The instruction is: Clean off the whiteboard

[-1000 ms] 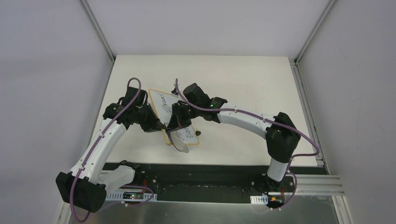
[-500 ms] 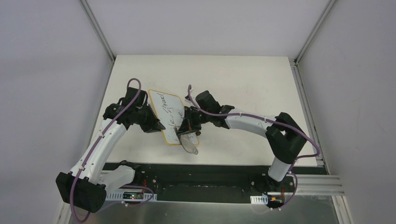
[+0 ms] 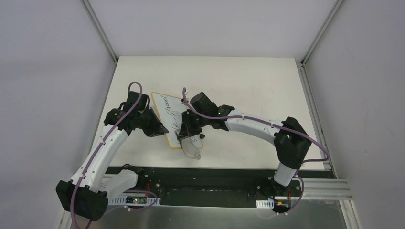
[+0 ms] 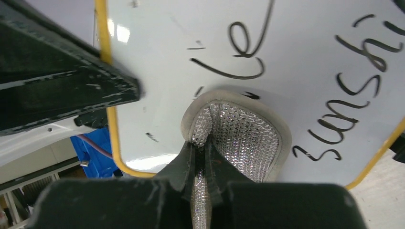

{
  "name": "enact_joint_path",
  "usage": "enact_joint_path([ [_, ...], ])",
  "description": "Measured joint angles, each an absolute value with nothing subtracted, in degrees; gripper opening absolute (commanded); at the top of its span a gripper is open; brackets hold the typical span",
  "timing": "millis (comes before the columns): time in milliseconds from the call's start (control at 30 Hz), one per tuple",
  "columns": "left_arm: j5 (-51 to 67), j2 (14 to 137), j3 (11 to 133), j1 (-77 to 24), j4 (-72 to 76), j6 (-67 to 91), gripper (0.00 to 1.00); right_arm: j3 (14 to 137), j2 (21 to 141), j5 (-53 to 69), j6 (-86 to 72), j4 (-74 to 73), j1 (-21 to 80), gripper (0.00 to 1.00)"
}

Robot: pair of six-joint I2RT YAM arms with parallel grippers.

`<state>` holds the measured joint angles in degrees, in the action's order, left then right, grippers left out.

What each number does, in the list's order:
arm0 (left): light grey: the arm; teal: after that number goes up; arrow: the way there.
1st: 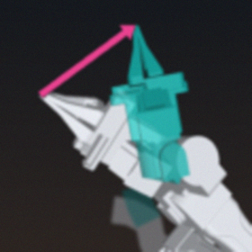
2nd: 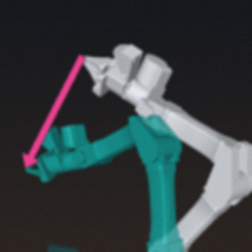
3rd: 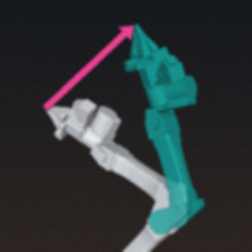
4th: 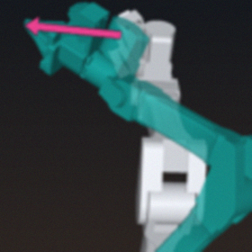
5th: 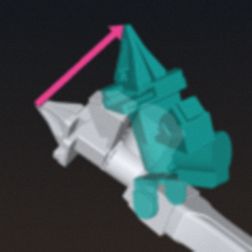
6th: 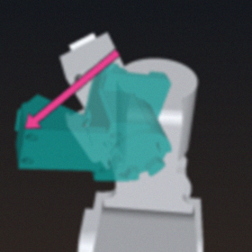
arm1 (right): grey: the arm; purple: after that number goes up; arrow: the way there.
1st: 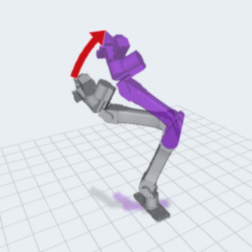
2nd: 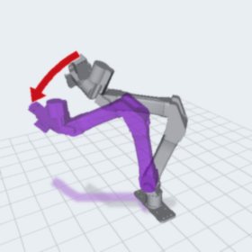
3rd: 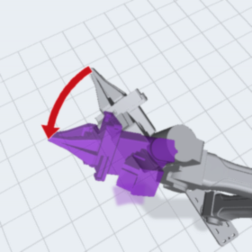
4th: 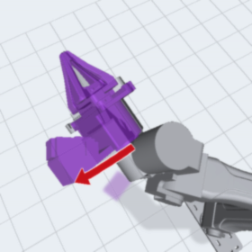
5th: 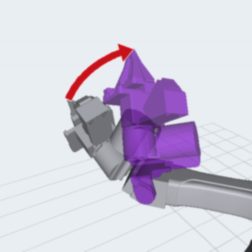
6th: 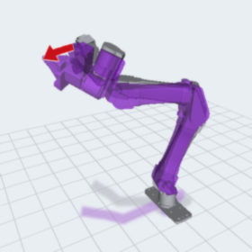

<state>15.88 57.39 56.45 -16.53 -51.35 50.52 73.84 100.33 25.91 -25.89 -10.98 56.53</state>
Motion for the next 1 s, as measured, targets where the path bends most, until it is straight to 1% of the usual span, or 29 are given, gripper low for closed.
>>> enact_joint_path([
  [200,15.5,57.0,56.3,-16.5,-51.7,50.6,0.0,76.3,100.3,26.2,-25.2,-11.4,58.5,0.0],
  [500,15.6,57.0,56.3,-16.5,-51.5,51.0,0.0,78.5,100.3,33.4,-25.1,-9.2,59.9,0.0],
  [633,15.6,57.0,56.3,-16.5,-51.6,51.0,0.0,78.5,100.3,33.9,-25.1,-8.7,60.2,0.0],
  [833,15.4,57.2,56.3,-16.5,-51.7,51.0,0.0,73.6,99.9,35.1,-28.7,-3.4,58.3,0.0],
  [1000,15.5,57.2,56.3,-16.6,-51.7,51.0,0.0,66.4,98.3,34.0,-29.3,-2.0,55.0,0.0],
])
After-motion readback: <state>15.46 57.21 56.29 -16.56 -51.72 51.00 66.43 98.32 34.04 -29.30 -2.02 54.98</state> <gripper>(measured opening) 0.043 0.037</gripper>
